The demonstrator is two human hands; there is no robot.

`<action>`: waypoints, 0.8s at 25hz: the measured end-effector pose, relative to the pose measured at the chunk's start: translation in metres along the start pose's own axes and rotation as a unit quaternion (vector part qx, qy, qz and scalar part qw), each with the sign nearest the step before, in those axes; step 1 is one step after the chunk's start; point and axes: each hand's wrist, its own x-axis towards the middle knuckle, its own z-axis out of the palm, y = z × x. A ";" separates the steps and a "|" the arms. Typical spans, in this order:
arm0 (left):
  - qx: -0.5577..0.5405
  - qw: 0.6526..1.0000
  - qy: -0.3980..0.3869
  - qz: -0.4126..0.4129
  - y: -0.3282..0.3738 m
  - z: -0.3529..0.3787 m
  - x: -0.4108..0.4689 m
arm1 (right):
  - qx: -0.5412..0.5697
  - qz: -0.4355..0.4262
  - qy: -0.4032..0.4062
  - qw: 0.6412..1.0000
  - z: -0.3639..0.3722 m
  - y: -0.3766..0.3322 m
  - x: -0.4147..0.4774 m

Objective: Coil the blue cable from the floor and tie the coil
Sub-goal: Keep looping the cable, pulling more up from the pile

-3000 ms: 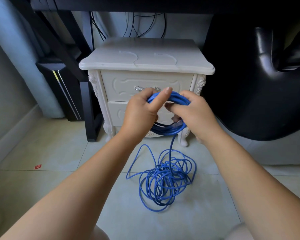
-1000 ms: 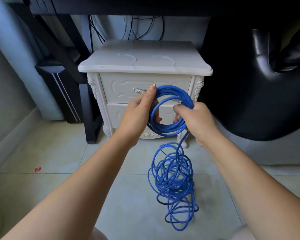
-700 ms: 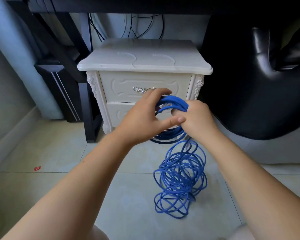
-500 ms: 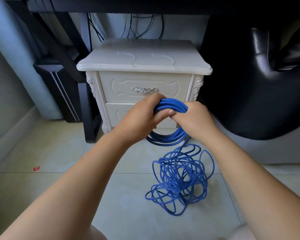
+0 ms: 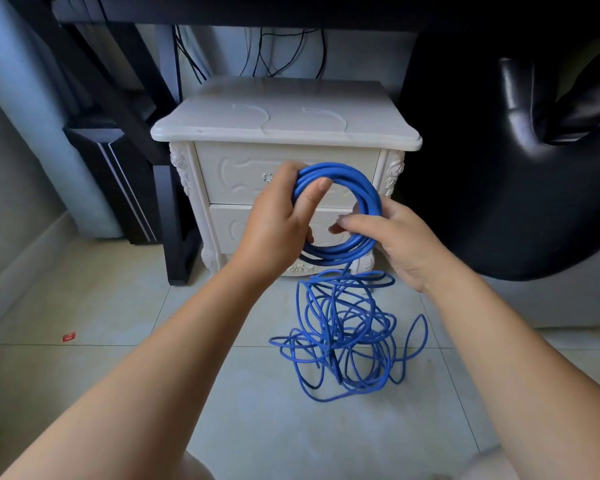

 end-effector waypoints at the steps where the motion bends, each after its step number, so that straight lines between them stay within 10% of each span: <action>1: -0.033 0.999 0.014 -0.012 0.002 0.001 0.000 | 0.057 0.000 0.000 0.998 0.002 0.001 0.001; 11: -0.213 0.945 -0.096 -0.229 -0.017 0.000 0.001 | 0.183 -0.001 0.147 0.972 0.012 0.001 0.015; 16: 0.081 0.880 -0.383 -0.268 -0.032 -0.009 -0.018 | 0.219 0.014 0.235 0.947 0.002 -0.007 0.014; 20: 0.271 0.882 -0.373 -0.092 -0.046 0.024 -0.035 | 0.220 0.005 0.259 0.940 0.007 -0.011 0.010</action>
